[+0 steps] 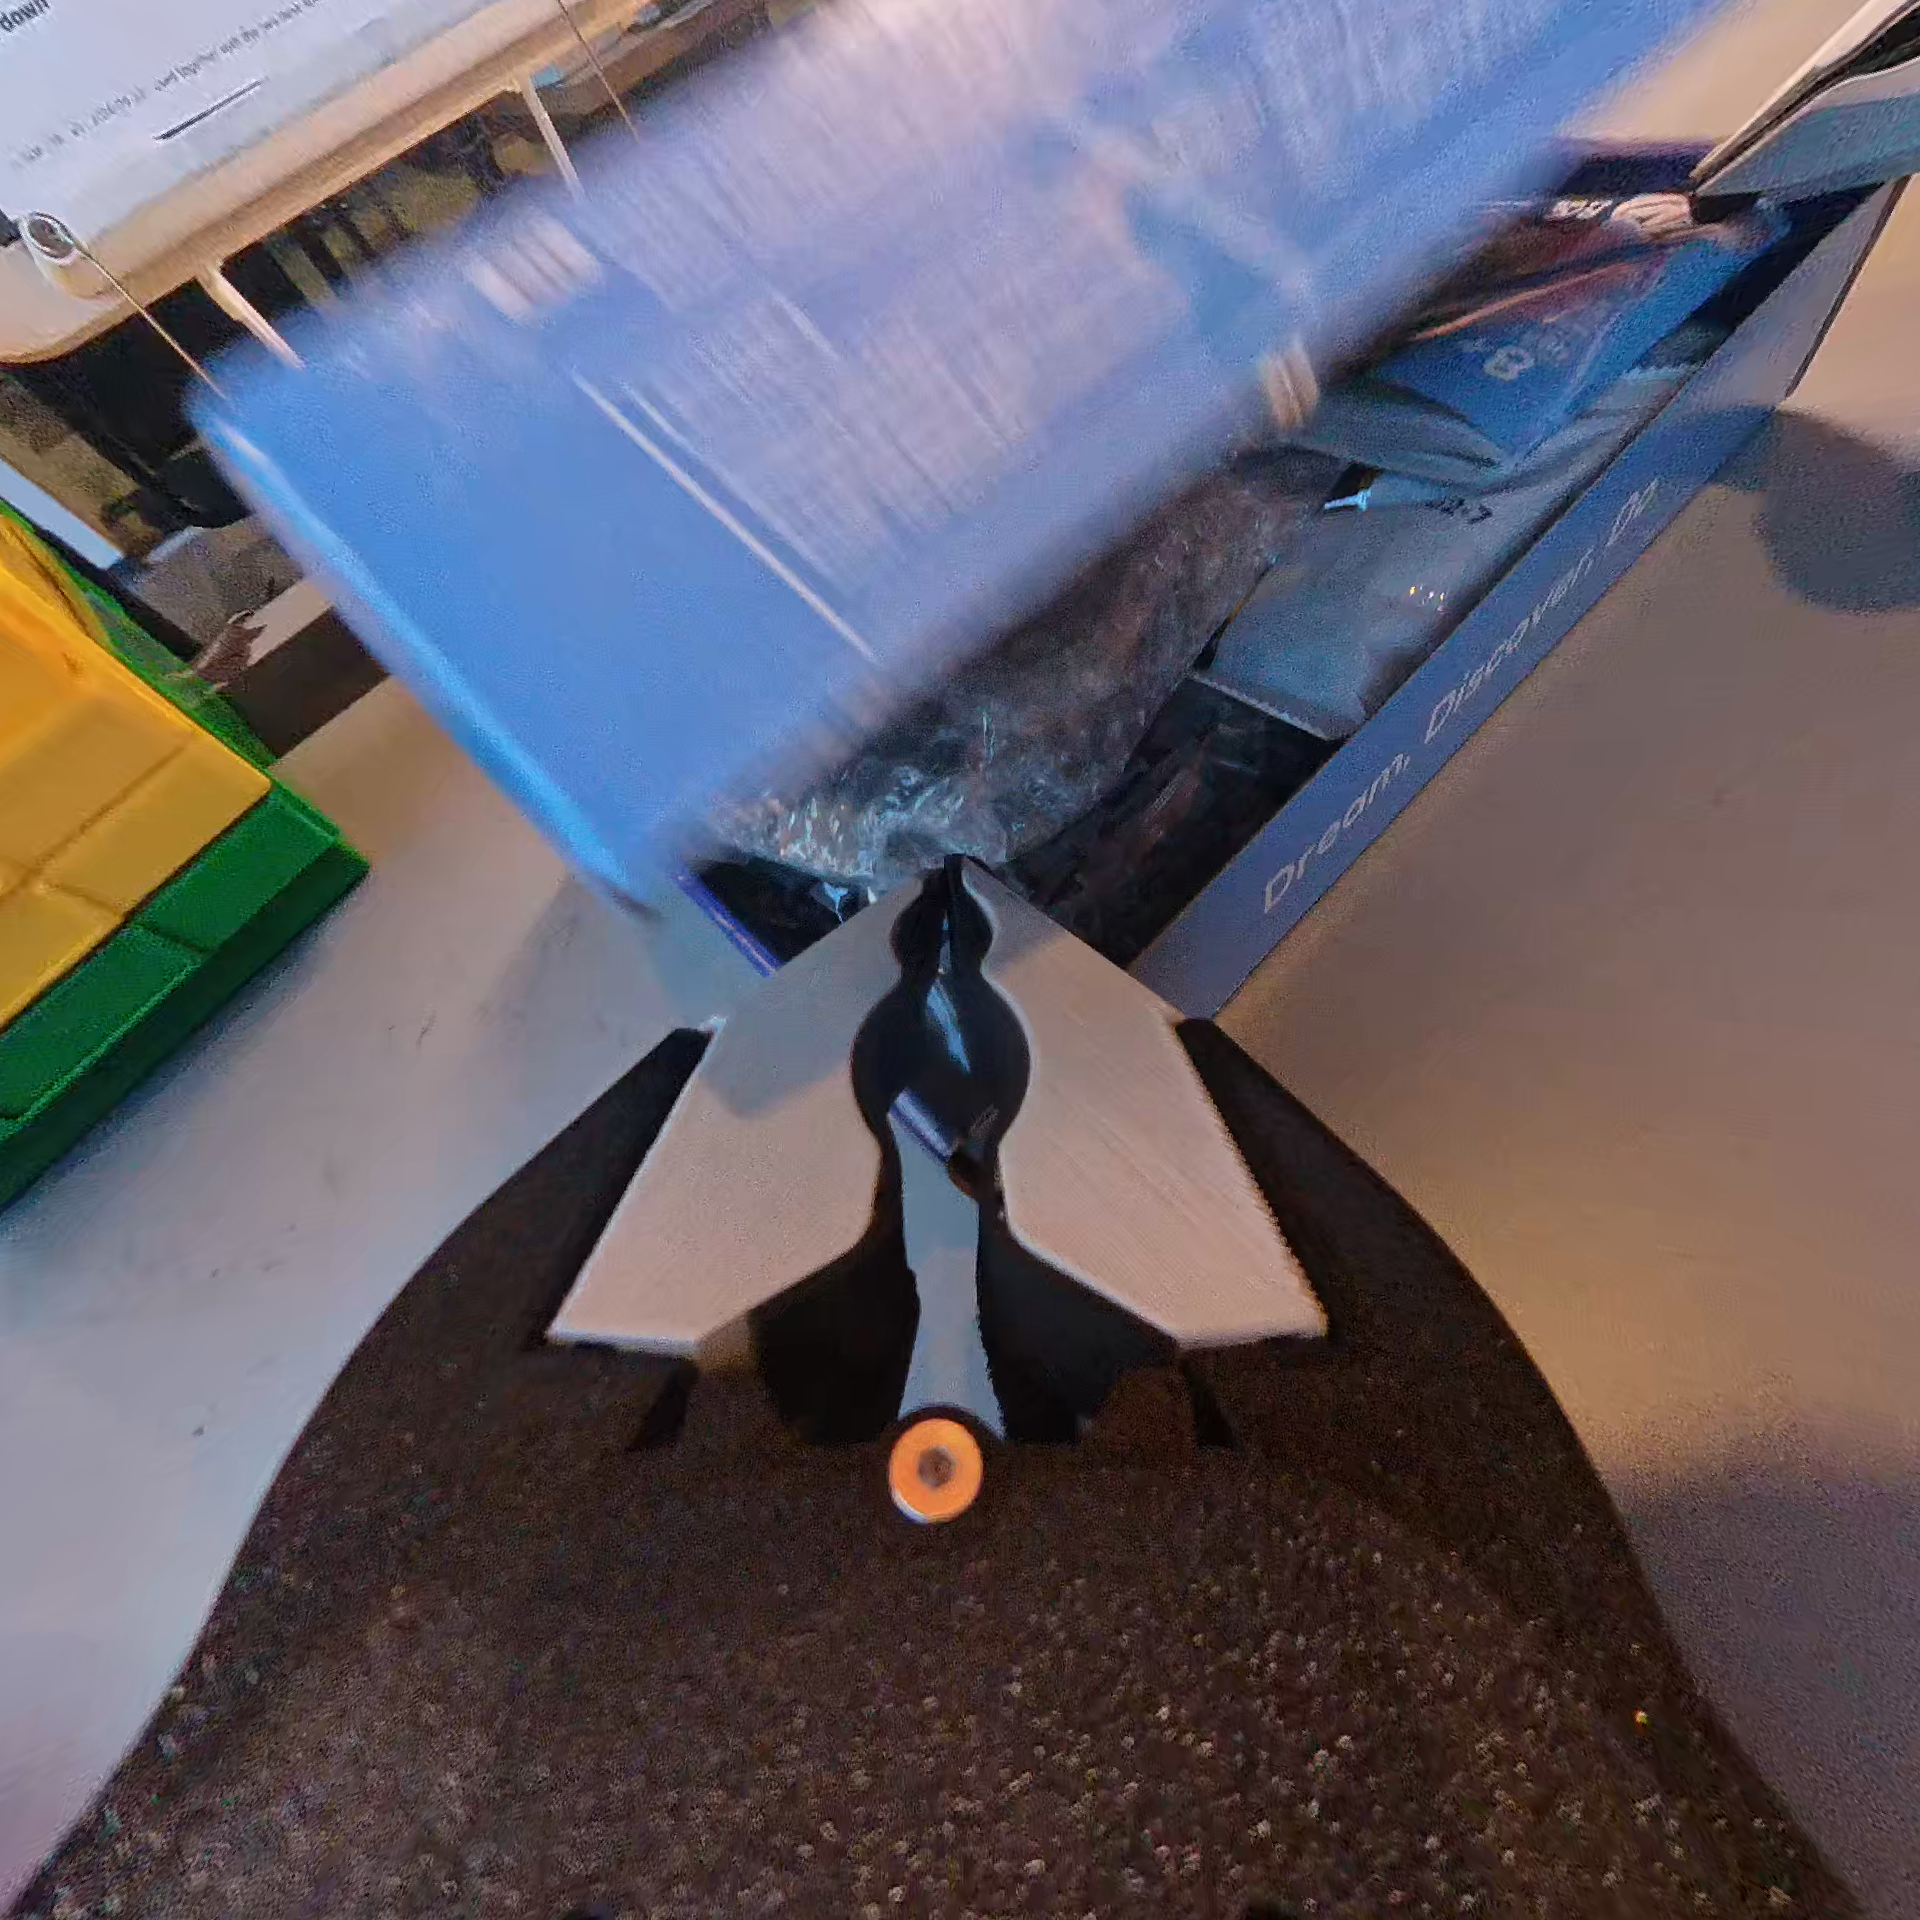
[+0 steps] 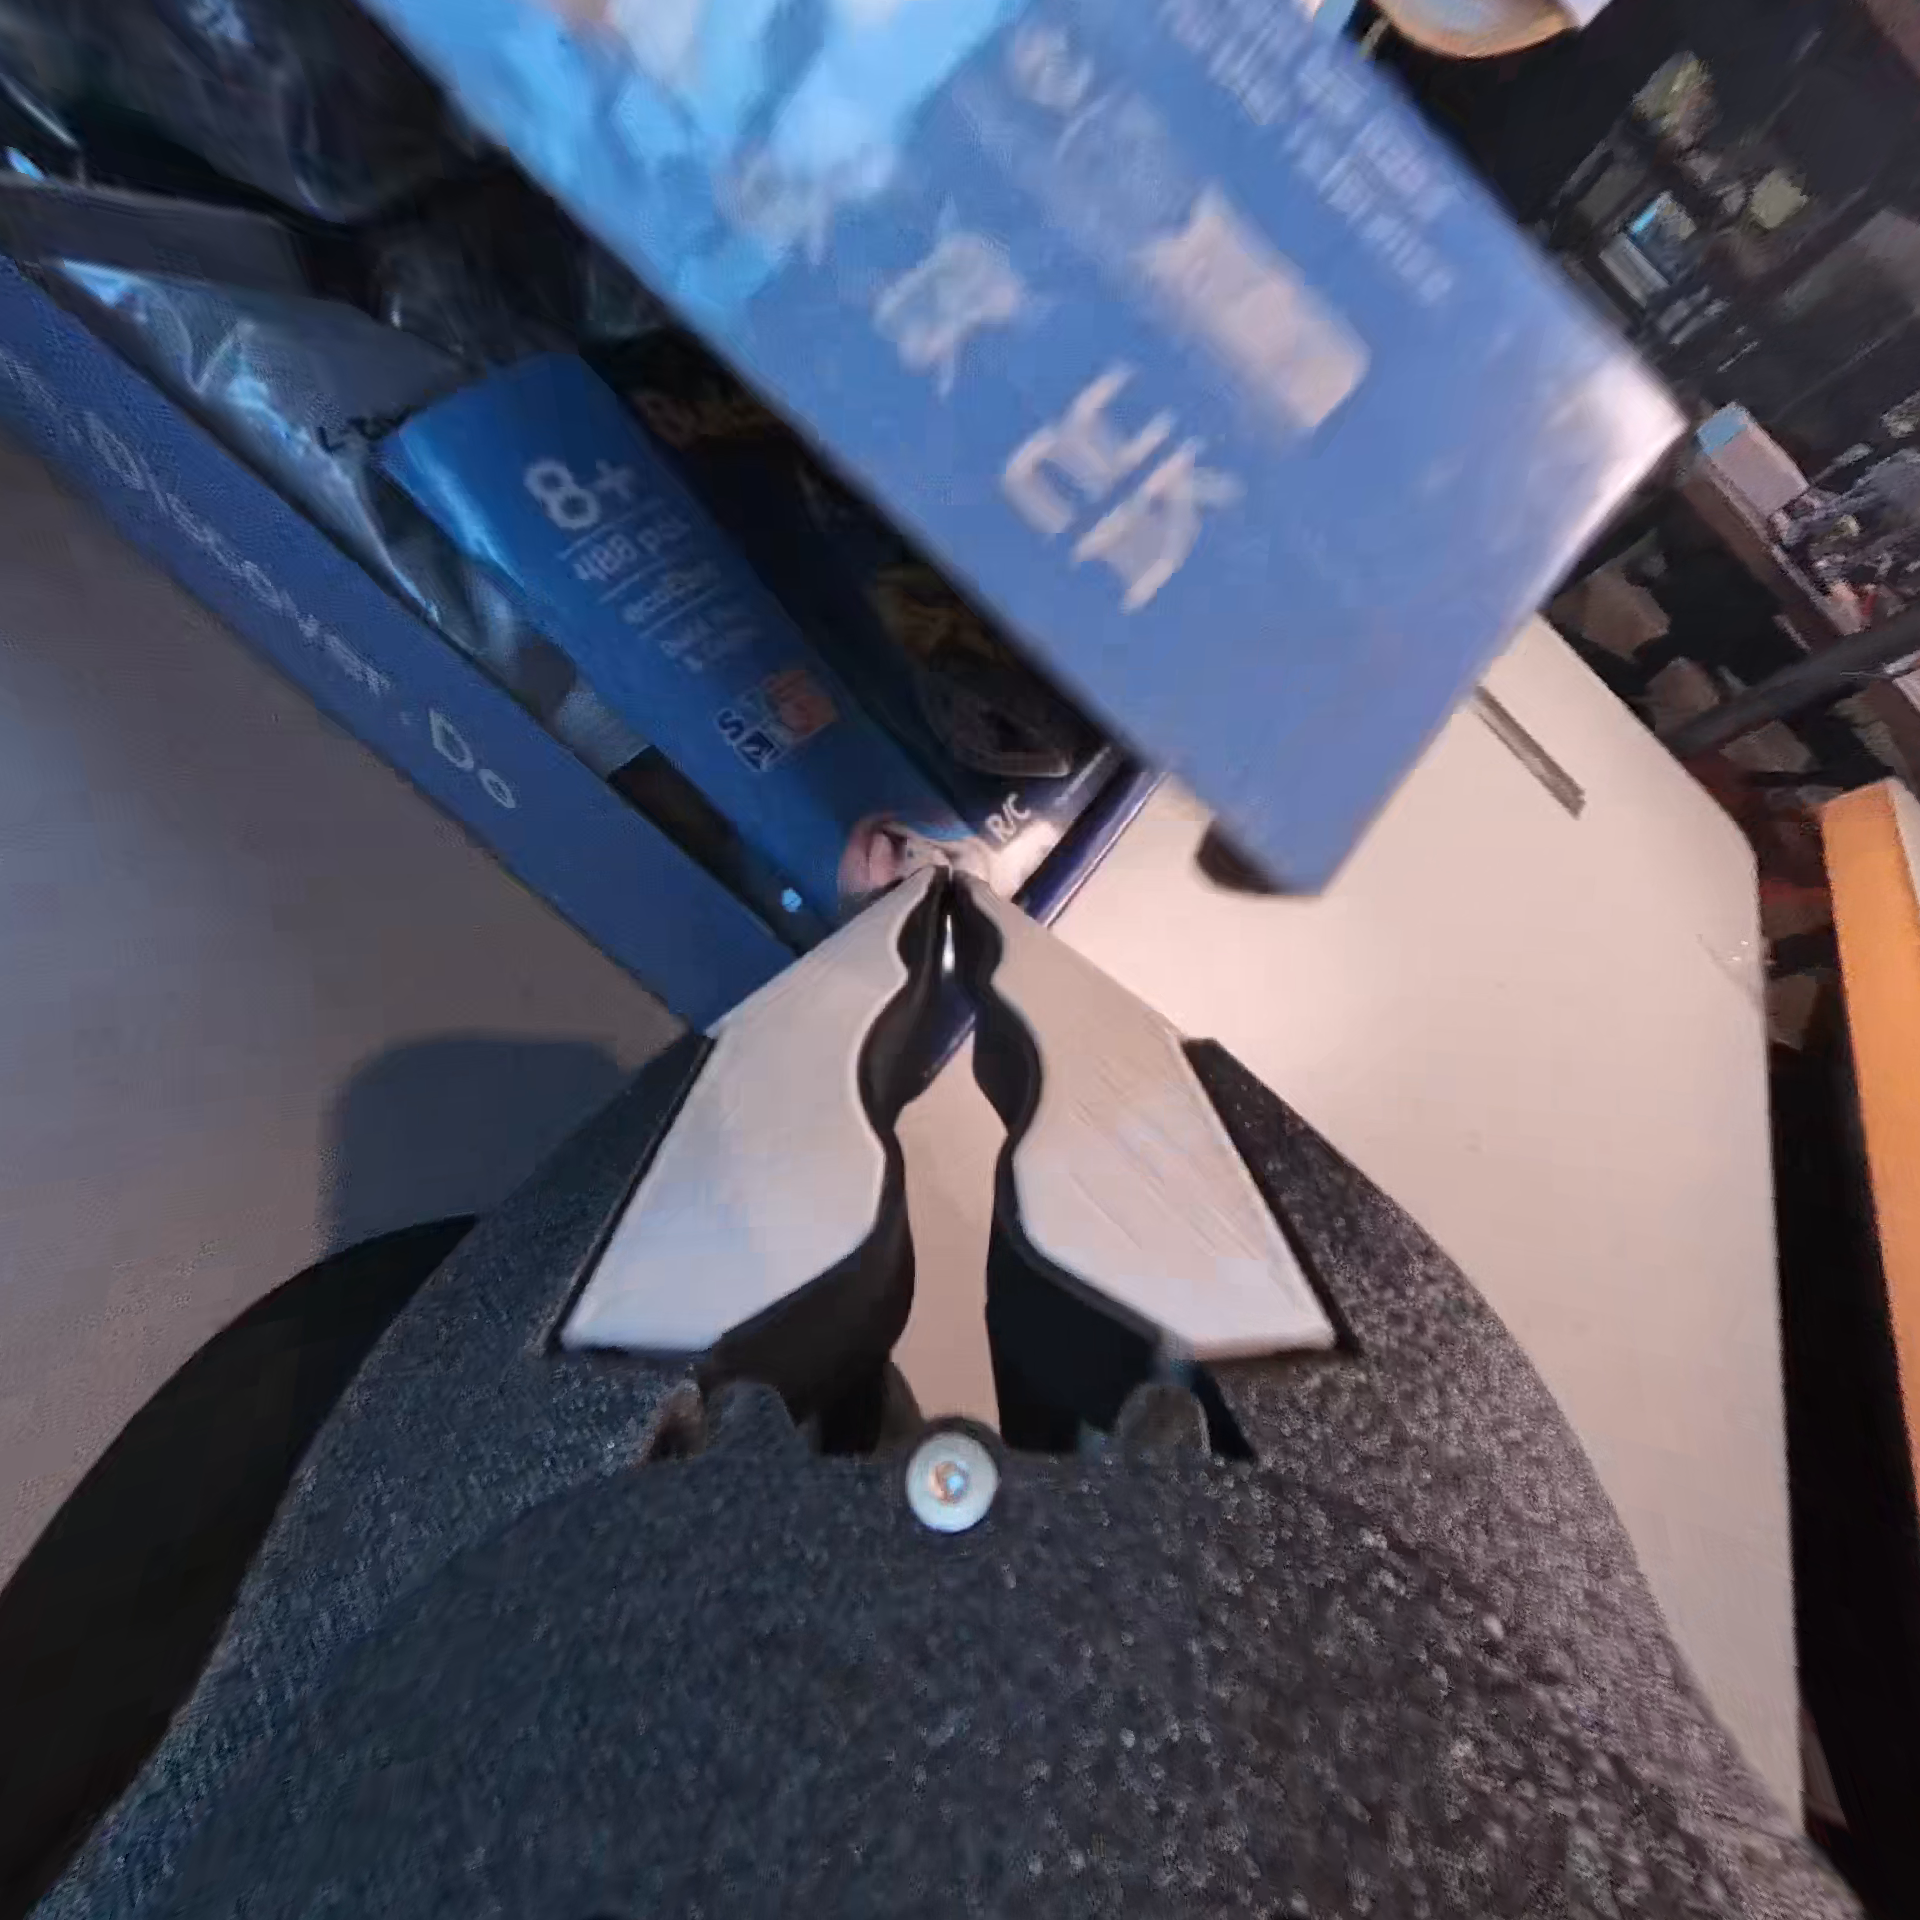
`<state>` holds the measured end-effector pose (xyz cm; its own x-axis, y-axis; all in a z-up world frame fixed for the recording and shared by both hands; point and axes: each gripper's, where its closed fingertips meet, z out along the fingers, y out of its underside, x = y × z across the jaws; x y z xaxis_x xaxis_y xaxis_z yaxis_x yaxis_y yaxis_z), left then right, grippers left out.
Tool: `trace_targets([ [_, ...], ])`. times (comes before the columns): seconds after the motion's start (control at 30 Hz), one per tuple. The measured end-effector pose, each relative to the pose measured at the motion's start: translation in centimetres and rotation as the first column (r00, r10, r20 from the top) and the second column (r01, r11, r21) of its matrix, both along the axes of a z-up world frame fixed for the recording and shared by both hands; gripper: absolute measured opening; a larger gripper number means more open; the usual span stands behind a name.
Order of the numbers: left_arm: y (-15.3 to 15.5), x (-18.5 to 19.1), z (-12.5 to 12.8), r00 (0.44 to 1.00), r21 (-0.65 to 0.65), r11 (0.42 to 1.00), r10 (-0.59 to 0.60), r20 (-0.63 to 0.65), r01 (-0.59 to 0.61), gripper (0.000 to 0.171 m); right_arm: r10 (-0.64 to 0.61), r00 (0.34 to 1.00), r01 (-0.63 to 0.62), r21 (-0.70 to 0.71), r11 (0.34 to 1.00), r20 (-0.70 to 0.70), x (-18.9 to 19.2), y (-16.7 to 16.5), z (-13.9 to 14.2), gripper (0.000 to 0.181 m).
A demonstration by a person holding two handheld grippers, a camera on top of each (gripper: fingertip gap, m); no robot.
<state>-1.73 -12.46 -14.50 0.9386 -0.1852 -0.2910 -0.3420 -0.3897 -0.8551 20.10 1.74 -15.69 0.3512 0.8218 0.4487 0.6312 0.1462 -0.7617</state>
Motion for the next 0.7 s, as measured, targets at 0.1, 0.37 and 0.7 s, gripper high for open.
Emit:
trace_targets([
  [0.1,-1.4,-0.2,1.4,0.998,0.020,1.000,0.012,0.067,-0.013,0.000,-0.018,0.999,0.017,-0.027,0.999,-0.051,0.7,-0.2,0.4,0.000],
  [0.37,-4.1,-3.7,6.6,0.994,0.197,0.975,0.097,0.045,-0.104,0.052,0.009,0.962,0.009,0.066,0.998,-0.271,3.2,0.2,7.8,0.064],
  [0.7,-0.6,-2.9,8.5,0.974,0.344,0.933,0.166,-0.157,-0.104,0.013,0.100,0.980,-0.182,0.557,0.810,0.174,-0.1,0.4,10.6,0.036],
])
